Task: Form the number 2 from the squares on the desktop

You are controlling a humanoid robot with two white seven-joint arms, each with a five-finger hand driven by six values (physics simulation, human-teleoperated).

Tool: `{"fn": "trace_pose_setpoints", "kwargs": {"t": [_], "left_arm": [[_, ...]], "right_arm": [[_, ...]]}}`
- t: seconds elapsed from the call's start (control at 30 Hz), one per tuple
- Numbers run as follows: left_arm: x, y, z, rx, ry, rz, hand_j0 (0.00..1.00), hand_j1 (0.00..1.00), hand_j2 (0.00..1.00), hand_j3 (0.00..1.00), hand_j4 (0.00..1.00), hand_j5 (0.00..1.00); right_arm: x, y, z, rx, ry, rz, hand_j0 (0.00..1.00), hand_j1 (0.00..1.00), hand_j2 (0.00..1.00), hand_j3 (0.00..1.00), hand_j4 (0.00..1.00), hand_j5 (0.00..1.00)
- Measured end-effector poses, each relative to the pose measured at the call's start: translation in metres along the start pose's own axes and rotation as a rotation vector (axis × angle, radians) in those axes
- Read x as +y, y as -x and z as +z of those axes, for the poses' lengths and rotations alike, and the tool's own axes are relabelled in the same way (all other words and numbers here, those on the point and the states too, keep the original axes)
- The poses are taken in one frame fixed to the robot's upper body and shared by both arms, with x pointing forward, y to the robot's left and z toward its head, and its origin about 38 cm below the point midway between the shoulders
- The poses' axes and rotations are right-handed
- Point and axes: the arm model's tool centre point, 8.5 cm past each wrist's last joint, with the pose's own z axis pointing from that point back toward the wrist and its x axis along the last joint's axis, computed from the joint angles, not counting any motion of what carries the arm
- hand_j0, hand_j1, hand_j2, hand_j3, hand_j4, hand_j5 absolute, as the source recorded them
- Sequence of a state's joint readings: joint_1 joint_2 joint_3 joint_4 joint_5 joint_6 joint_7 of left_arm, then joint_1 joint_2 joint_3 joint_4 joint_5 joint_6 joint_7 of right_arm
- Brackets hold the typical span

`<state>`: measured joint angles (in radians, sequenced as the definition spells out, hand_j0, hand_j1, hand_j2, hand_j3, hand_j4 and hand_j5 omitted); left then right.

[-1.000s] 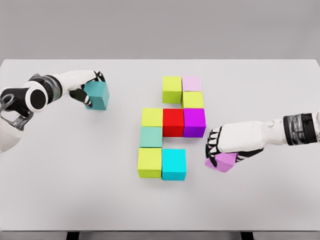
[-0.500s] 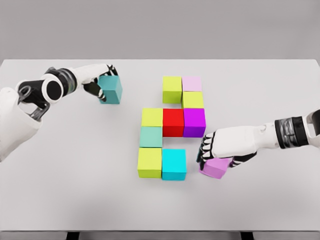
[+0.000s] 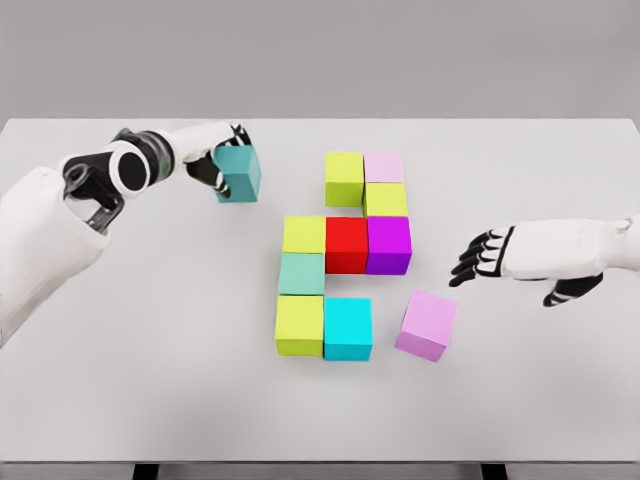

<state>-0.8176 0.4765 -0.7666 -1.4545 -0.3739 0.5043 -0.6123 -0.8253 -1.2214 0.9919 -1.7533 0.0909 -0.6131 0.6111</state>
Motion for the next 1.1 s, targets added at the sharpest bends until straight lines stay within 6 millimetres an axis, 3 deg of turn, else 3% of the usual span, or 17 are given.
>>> {"fn": "trace_pose_setpoints", "kwargs": {"t": [0.13, 0.27, 0.43, 0.73, 1.1], "left_arm": [[0.003, -0.007, -0.006, -0.005, 0.000, 0.008, 0.43, 0.43, 0.43, 0.43, 0.43, 0.43], [-0.001, -0.014, -0.013, -0.012, 0.012, 0.021, 0.43, 0.43, 0.43, 0.43, 0.43, 0.43], [-0.004, -0.024, -0.018, 0.000, 0.011, 0.033, 0.43, 0.43, 0.43, 0.43, 0.43, 0.43], [-0.007, -0.039, -0.023, 0.032, -0.013, 0.019, 0.43, 0.43, 0.43, 0.43, 0.43, 0.43], [-0.013, -0.056, -0.031, 0.031, -0.020, -0.005, 0.43, 0.43, 0.43, 0.43, 0.43, 0.43]], "right_arm": [[0.024, 0.003, 0.020, 0.049, -0.073, -0.044, 1.00, 1.00, 1.00, 1.00, 1.00, 1.00], [0.045, 0.002, 0.017, 0.055, -0.149, -0.043, 1.00, 1.00, 1.00, 1.00, 1.00, 1.00], [0.055, -0.002, -0.001, 0.023, -0.188, -0.025, 1.00, 1.00, 1.00, 1.00, 1.00, 1.00], [0.041, -0.007, -0.026, -0.031, -0.159, 0.020, 1.00, 1.00, 1.00, 1.00, 1.00, 1.00], [0.030, -0.003, -0.030, -0.025, -0.137, 0.038, 1.00, 1.00, 1.00, 1.00, 1.00, 1.00]]}}
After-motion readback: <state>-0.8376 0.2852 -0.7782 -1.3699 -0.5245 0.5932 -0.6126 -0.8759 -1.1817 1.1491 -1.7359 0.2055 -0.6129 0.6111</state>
